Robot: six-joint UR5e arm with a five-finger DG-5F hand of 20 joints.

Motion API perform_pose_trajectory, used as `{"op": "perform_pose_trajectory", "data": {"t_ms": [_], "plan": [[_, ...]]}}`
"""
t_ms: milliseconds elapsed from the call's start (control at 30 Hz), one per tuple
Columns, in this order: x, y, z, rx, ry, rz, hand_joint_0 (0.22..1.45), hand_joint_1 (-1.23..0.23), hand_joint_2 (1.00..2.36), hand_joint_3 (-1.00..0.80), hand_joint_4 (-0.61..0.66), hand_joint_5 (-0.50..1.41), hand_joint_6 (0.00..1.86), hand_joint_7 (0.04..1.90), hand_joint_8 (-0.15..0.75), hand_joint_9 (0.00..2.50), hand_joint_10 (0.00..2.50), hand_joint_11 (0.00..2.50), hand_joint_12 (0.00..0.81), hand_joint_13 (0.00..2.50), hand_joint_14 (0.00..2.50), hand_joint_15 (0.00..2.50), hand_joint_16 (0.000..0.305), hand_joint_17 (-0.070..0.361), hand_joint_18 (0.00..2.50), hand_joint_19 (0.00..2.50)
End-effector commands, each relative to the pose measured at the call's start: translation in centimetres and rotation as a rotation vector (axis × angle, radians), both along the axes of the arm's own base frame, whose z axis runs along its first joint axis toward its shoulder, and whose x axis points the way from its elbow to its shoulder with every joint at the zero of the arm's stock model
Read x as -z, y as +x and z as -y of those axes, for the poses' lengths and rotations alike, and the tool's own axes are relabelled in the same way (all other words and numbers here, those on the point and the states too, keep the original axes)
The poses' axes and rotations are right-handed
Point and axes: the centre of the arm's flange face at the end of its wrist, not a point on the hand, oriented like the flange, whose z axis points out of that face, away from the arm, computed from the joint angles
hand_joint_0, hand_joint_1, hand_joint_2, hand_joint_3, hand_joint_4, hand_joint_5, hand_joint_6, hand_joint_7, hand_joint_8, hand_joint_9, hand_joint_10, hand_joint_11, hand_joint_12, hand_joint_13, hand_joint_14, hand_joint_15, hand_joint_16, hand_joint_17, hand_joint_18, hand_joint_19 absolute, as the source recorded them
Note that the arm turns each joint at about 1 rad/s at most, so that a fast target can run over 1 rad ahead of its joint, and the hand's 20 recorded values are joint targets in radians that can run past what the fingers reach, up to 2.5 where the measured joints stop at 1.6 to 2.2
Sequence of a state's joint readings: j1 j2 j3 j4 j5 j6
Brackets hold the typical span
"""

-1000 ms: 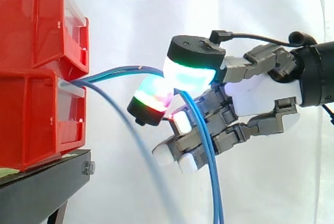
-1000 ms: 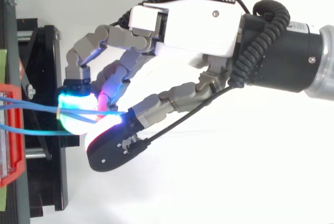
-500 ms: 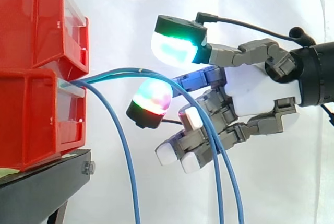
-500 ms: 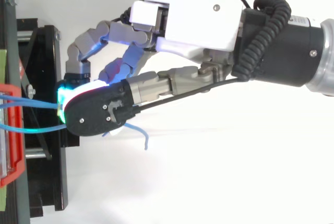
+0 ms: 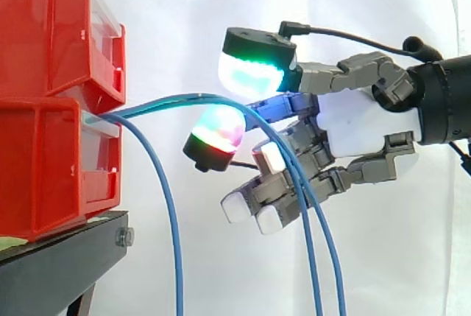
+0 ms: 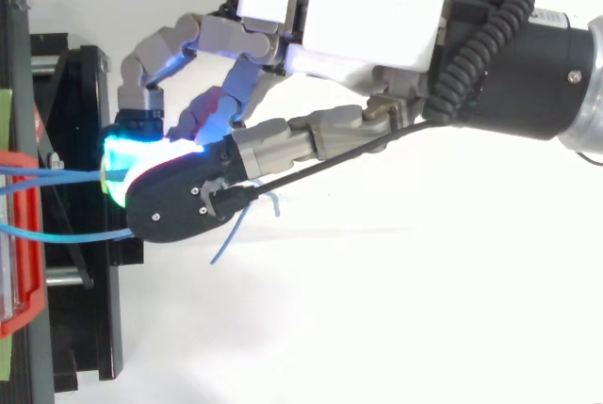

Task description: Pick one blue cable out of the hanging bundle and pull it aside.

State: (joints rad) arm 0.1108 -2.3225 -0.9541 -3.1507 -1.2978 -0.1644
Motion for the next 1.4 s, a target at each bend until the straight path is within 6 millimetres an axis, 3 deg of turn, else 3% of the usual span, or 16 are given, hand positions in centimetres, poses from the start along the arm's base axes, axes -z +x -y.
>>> {"op": "perform_pose_trajectory", "data": {"t_ms": [0, 267, 433, 633, 700, 833, 933, 967, 1067, 1167, 1267, 1367], "plan": [[-0.02, 0.00, 0.15, 0.002, -0.001, 0.001, 0.57, -0.63, 1.02, -0.30, 0.02, -0.07, 0.81, 1.04, 0.228, 1.18, 0.02, 0.55, 0.252, 0.78, 0.02, 0.42, 0.043, 0.096, 0.65, 0.53], [-0.01, 0.00, 0.19, -0.004, 0.000, 0.001, 0.58, -0.74, 1.02, -0.16, 0.00, -0.10, 0.91, 0.90, 0.246, 1.10, 0.02, 0.56, 0.278, 0.76, 0.02, 0.42, 0.046, 0.105, 0.67, 0.50], [0.01, -0.03, 0.19, -0.005, -0.002, -0.002, 0.60, -0.80, 1.02, -0.18, -0.03, -0.13, 0.93, 0.89, 0.229, 1.04, 0.02, 0.59, 0.264, 0.74, 0.02, 0.43, 0.043, 0.097, 0.64, 0.51], [-0.09, -0.09, 0.40, -0.004, -0.001, -0.002, 0.68, -0.88, 1.02, -0.30, -0.11, -0.14, 0.94, 0.90, 0.216, 0.99, 0.02, 0.60, 0.259, 0.72, 0.02, 0.41, 0.042, 0.095, 0.63, 0.48], [-0.09, -0.10, 0.48, -0.008, -0.001, -0.002, 0.73, -0.89, 1.01, -0.41, -0.16, -0.14, 0.95, 0.87, 0.208, 0.98, 0.02, 0.59, 0.255, 0.71, 0.02, 0.40, 0.042, 0.094, 0.64, 0.46], [-0.07, -0.11, 0.48, -0.018, -0.001, -0.004, 0.73, -0.90, 1.00, -0.50, -0.18, -0.15, 0.95, 0.90, 0.204, 0.98, 0.02, 0.59, 0.250, 0.71, 0.02, 0.39, 0.041, 0.092, 0.66, 0.45], [-0.07, -0.13, 0.67, -0.020, 0.000, -0.004, 0.63, -0.85, 1.00, -0.50, -0.03, -0.13, 0.93, 0.85, 0.212, 1.02, 0.02, 0.59, 0.247, 0.72, 0.02, 0.41, 0.041, 0.091, 0.66, 0.47], [-0.07, -0.13, 0.67, -0.020, 0.000, -0.004, 0.56, -0.75, 1.00, -0.50, 0.01, -0.12, 0.92, 0.84, 0.225, 1.05, 0.02, 0.59, 0.254, 0.74, 0.02, 0.41, 0.042, 0.094, 0.66, 0.49], [-0.07, -0.13, 0.67, -0.020, 0.000, -0.004, 0.49, -0.58, 1.00, -0.50, 0.02, -0.10, 0.89, 0.83, 0.241, 1.11, 0.02, 0.55, 0.279, 0.77, 0.02, 0.41, 0.047, 0.106, 0.68, 0.50], [-0.07, -0.14, 0.79, -0.018, 0.000, -0.004, 0.49, -0.43, 1.00, -0.50, 0.05, -0.09, 0.86, 0.85, 0.250, 1.14, 0.02, 0.56, 0.289, 0.80, 0.02, 0.43, 0.048, 0.108, 0.68, 0.51], [-0.07, -0.14, 0.79, -0.018, 0.000, -0.004, 0.53, -0.41, 1.00, -0.50, 0.04, -0.10, 0.84, 0.87, 0.245, 1.15, 0.02, 0.57, 0.273, 0.81, 0.02, 0.44, 0.046, 0.103, 0.66, 0.52], [-0.07, -0.14, 0.79, -0.018, 0.000, -0.004, 0.58, -0.53, 1.01, -0.39, 0.03, -0.10, 0.83, 0.96, 0.245, 1.14, 0.02, 0.57, 0.264, 0.81, 0.02, 0.45, 0.044, 0.099, 0.65, 0.54]]}}
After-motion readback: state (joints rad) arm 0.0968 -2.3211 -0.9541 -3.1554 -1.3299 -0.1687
